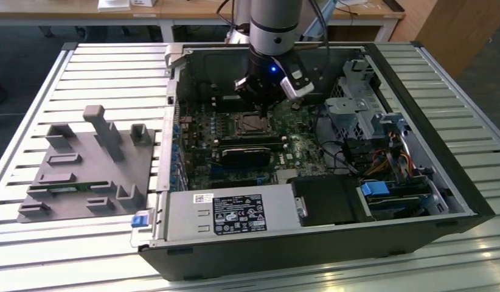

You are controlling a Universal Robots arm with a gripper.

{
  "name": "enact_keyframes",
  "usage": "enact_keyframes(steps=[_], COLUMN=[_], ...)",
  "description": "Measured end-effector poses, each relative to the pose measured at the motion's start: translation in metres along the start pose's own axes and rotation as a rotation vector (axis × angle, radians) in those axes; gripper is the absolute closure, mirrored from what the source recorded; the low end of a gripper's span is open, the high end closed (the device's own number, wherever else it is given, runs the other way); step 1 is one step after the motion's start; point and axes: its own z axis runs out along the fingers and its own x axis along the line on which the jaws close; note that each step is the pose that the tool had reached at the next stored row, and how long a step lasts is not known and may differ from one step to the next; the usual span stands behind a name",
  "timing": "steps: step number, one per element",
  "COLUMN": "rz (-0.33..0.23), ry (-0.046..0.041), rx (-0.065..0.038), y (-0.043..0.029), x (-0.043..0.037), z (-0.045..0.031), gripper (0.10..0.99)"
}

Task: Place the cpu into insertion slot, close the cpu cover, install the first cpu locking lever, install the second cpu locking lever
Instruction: 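Install the second cpu locking lever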

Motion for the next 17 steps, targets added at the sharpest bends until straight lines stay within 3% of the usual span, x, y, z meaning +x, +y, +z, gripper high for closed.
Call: enact_keyframes(steps=[10,17], rz=[0.000,0.000], ry=[0.0000,-0.0001], rx=[-0.004,-0.007], y=[-0.0223,-0.0334], x=[0.0002,0.0006], z=[-0.0015,-0.0011], gripper=[0.980,0.980])
